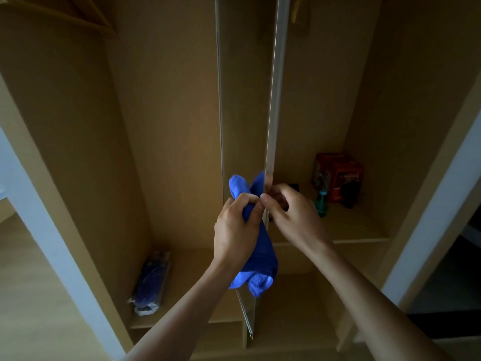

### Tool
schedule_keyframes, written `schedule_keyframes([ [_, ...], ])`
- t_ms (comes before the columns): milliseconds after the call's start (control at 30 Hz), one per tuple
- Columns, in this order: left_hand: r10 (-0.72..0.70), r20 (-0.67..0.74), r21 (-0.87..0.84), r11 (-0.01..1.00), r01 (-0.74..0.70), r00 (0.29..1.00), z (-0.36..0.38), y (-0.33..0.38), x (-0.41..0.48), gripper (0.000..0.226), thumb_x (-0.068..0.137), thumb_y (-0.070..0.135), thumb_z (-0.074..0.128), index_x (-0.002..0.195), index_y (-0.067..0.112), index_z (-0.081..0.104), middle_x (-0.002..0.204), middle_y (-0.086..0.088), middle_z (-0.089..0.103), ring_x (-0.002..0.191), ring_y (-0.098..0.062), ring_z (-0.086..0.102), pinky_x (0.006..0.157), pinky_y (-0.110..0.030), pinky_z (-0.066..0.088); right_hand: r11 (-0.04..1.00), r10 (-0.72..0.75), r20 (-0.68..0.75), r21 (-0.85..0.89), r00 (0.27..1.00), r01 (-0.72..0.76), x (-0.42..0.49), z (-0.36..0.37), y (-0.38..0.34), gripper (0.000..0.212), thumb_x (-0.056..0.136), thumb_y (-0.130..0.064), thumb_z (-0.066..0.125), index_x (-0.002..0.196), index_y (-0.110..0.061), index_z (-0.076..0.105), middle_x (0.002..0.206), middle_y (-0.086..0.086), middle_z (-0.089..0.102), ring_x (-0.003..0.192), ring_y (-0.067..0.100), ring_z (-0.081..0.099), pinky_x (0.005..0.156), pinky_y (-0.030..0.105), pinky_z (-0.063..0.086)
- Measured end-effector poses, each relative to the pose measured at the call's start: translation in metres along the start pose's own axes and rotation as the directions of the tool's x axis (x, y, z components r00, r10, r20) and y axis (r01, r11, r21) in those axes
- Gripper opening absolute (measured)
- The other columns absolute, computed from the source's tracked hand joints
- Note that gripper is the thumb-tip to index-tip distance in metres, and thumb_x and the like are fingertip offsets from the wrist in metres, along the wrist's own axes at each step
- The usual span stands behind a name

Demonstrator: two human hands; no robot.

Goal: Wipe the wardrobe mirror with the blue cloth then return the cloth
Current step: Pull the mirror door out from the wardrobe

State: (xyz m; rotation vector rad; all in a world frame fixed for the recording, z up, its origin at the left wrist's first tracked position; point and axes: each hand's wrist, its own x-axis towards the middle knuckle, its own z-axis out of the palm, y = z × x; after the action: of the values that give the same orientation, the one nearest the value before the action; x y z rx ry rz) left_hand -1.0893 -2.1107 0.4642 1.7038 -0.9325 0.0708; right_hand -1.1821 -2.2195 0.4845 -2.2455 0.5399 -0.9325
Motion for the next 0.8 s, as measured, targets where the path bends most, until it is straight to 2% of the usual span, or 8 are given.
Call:
schedule_keyframes([
  [267, -0.012, -0.006, -0.022, 1.0, 0.012, 1.0, 0.035, 0.017, 0.005, 0.007, 0.098, 0.036, 0.064, 0.096, 0.032, 0.069, 0.087, 0.013, 0.059, 0.088, 0.002, 0.057, 0.068, -0.008, 0.042, 0.998, 0.039, -0.033, -0.048, 0.999, -0.041, 0.007, -0.02, 0.027, 0.022, 0.102, -0.046, 0.047, 0.114, -0.033, 0.06, 0.091, -0.018, 0.068, 0.083, -0.004, 0.064, 0.064, 0.017, 0.05],
  [400, -0.027, -0.014, -0.017, 0.999, 0.027, 1.0, 0.053, 0.024, 0.007, 0.005, 0.098, 0.035, 0.064, 0.097, 0.032, 0.069, 0.091, 0.012, 0.059, 0.089, 0.003, 0.056, 0.068, -0.011, 0.042, 0.995, 0.043, -0.065, -0.083, 0.997, -0.048, 0.012, -0.028, 0.04, 0.017, 0.102, -0.043, 0.047, 0.111, -0.035, 0.058, 0.085, -0.02, 0.065, 0.08, -0.002, 0.062, 0.058, 0.009, 0.042],
  [433, -0.033, -0.015, -0.015, 0.999, 0.033, 0.999, 0.057, 0.026, 0.007, 0.005, 0.098, 0.035, 0.064, 0.098, 0.032, 0.069, 0.092, 0.01, 0.06, 0.09, 0.003, 0.056, 0.068, -0.011, 0.042, 0.995, 0.045, -0.068, -0.087, 0.997, -0.051, 0.014, -0.029, 0.042, 0.016, 0.102, -0.042, 0.046, 0.111, -0.035, 0.058, 0.086, -0.019, 0.065, 0.084, 0.004, 0.064, 0.058, 0.01, 0.04],
  [533, -0.041, -0.024, -0.003, 0.999, 0.041, 0.999, 0.069, 0.031, 0.009, 0.004, 0.098, 0.034, 0.064, 0.098, 0.031, 0.067, 0.093, 0.008, 0.059, 0.09, 0.002, 0.054, 0.067, -0.01, 0.041, 0.992, 0.063, -0.069, -0.108, 0.996, -0.071, 0.019, -0.031, 0.05, 0.009, 0.102, -0.042, 0.044, 0.103, -0.038, 0.052, 0.092, -0.011, 0.068, 0.092, 0.021, 0.066, 0.064, 0.031, 0.041],
  [600, -0.043, -0.03, 0.011, 0.999, 0.044, 0.999, 0.076, 0.034, 0.01, 0.004, 0.098, 0.033, 0.063, 0.1, 0.031, 0.066, 0.092, 0.008, 0.057, 0.089, 0.004, 0.054, 0.066, -0.007, 0.04, 0.989, 0.068, -0.071, -0.123, 0.995, -0.076, 0.023, -0.033, 0.055, 0.01, 0.103, -0.041, 0.043, 0.093, -0.04, 0.045, 0.086, -0.011, 0.063, 0.088, 0.023, 0.064, 0.061, 0.032, 0.034],
  [667, -0.047, -0.03, 0.016, 0.999, 0.047, 0.998, 0.082, 0.036, 0.012, 0.006, 0.099, 0.034, 0.062, 0.102, 0.032, 0.066, 0.093, 0.01, 0.057, 0.088, 0.005, 0.055, 0.067, -0.005, 0.04, 0.99, 0.074, -0.074, -0.116, 0.994, -0.083, 0.025, -0.036, 0.058, 0.015, 0.103, -0.04, 0.042, 0.088, -0.04, 0.042, 0.08, -0.016, 0.057, 0.083, 0.02, 0.061, 0.054, 0.027, 0.031],
  [733, -0.052, -0.03, 0.024, 0.998, 0.053, 0.998, 0.087, 0.038, 0.015, 0.008, 0.099, 0.035, 0.061, 0.104, 0.032, 0.066, 0.095, 0.012, 0.057, 0.084, 0.004, 0.056, 0.067, -0.005, 0.041, 0.991, 0.075, -0.064, -0.104, 0.995, -0.081, 0.027, -0.039, 0.06, 0.018, 0.104, -0.04, 0.04, 0.087, -0.039, 0.041, 0.079, -0.016, 0.056, 0.08, 0.016, 0.06, 0.055, 0.021, 0.034],
  [800, -0.045, -0.031, 0.039, 0.998, 0.047, 0.998, 0.091, 0.038, 0.018, 0.009, 0.099, 0.035, 0.061, 0.105, 0.033, 0.067, 0.094, 0.012, 0.058, 0.079, 0.002, 0.057, 0.066, -0.006, 0.041, 0.992, 0.077, -0.049, -0.093, 0.996, -0.082, 0.03, -0.042, 0.062, 0.018, 0.105, -0.039, 0.038, 0.088, -0.036, 0.043, 0.082, -0.012, 0.059, 0.079, 0.015, 0.061, 0.059, 0.029, 0.042],
])
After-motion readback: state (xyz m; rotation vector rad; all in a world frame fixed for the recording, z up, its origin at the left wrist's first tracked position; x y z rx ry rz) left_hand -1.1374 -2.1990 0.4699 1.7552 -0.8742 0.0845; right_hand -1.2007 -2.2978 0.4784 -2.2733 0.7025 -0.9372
